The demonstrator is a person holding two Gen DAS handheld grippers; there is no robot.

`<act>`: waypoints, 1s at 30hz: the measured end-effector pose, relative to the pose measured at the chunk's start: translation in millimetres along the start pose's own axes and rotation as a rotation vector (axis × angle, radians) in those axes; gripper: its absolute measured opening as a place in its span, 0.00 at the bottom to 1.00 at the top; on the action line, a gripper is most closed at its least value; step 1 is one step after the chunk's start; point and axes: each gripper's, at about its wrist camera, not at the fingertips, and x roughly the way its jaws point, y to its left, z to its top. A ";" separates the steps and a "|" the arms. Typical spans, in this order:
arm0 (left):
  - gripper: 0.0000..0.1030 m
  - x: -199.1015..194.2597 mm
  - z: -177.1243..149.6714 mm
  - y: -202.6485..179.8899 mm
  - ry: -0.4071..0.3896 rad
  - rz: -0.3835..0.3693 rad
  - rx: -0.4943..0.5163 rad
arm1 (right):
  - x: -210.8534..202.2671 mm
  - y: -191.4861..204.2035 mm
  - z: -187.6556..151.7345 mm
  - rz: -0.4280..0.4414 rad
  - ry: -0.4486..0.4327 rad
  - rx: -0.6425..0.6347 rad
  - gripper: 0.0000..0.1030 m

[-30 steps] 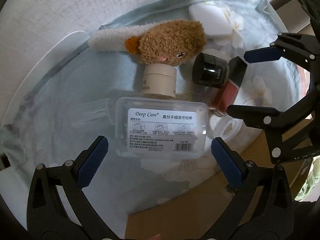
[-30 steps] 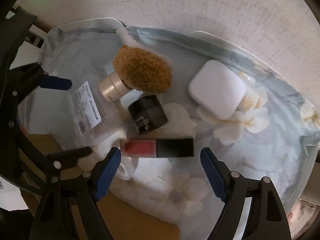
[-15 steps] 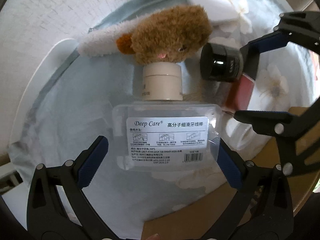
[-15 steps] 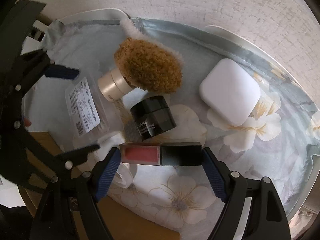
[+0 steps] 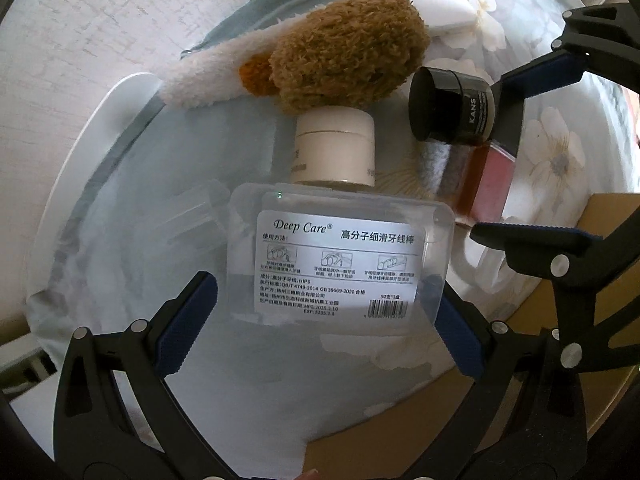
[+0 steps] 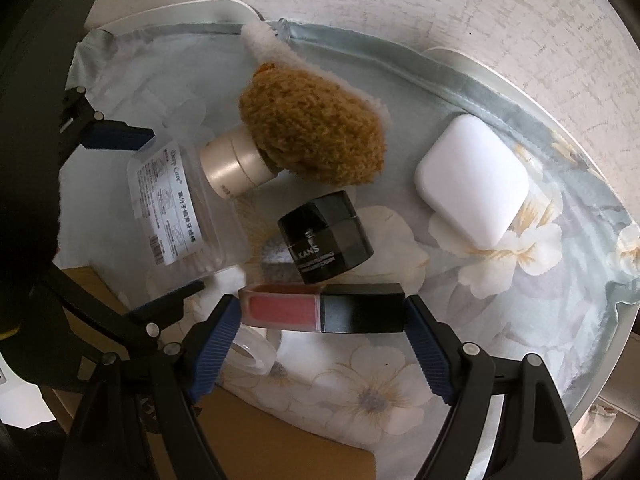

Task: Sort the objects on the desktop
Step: 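Grasp the clear Deep Care floss box with the left tool while the right grasps the red lip gloss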

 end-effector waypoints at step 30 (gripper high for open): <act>0.85 -36.3 -30.4 2.4 -0.066 -0.022 0.071 | 8.9 36.4 -51.5 -0.031 -0.025 -0.033 0.78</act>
